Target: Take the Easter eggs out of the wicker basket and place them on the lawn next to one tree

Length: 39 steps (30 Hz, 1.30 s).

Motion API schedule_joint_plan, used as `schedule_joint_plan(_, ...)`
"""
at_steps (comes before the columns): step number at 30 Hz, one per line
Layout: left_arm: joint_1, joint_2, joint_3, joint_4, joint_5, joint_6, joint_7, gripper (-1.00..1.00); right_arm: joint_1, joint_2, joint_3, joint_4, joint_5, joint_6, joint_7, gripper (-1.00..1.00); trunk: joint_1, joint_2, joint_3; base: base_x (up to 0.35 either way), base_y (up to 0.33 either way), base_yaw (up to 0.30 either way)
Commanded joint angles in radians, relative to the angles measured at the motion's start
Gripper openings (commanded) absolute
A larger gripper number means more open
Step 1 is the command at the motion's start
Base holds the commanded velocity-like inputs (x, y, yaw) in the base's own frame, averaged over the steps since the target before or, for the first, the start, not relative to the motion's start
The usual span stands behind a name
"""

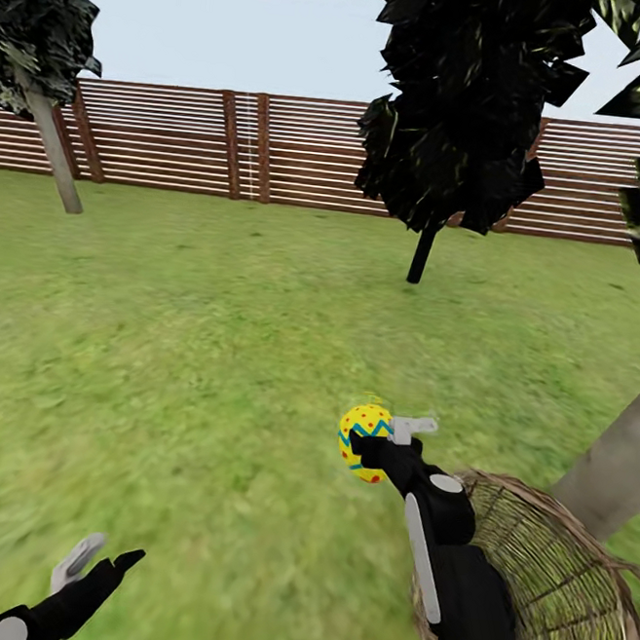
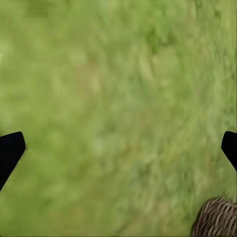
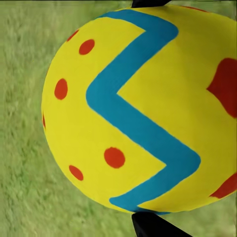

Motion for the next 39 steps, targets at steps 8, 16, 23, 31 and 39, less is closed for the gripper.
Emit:
schedule_joint_plan(8,0.0,0.0,0.002,0.009,0.004,0.004,-0.005,1.0,-0.001,0.0,-0.003,0.008,0.004,0.013,0.004,-1.0,0.0,0.0,-0.001,0.112,0.315,-0.265)
schedule_joint_plan(16,0.0,0.0,-0.002,0.009,0.005,0.002,-0.007,1.0,0.002,-0.006,-0.002,0.008,0.003,0.022,0.006,-1.0,0.0,0.0,-0.001,0.147,0.306,-0.167)
schedule_joint_plan(23,0.0,0.0,-0.009,0.009,-0.004,-0.011,-0.006,1.0,0.006,-0.004,0.038,-0.003,0.004,0.03,0.009,-1.0,0.0,0.0,-0.001,0.241,0.208,-0.02)
schedule_joint_plan(31,0.001,0.001,-0.01,0.009,0.002,-0.014,-0.008,1.0,0.003,0.0,0.056,0.01,0.006,0.06,0.004,-1.0,0.0,0.0,-0.001,0.255,0.191,-0.238)
schedule_joint_plan(39,0.001,0.001,-0.01,0.009,0.003,-0.013,-0.008,1.0,0.003,0.001,0.064,0.007,-0.022,0.08,-0.098,-1.0,0.0,0.0,0.005,0.236,0.191,-0.222)
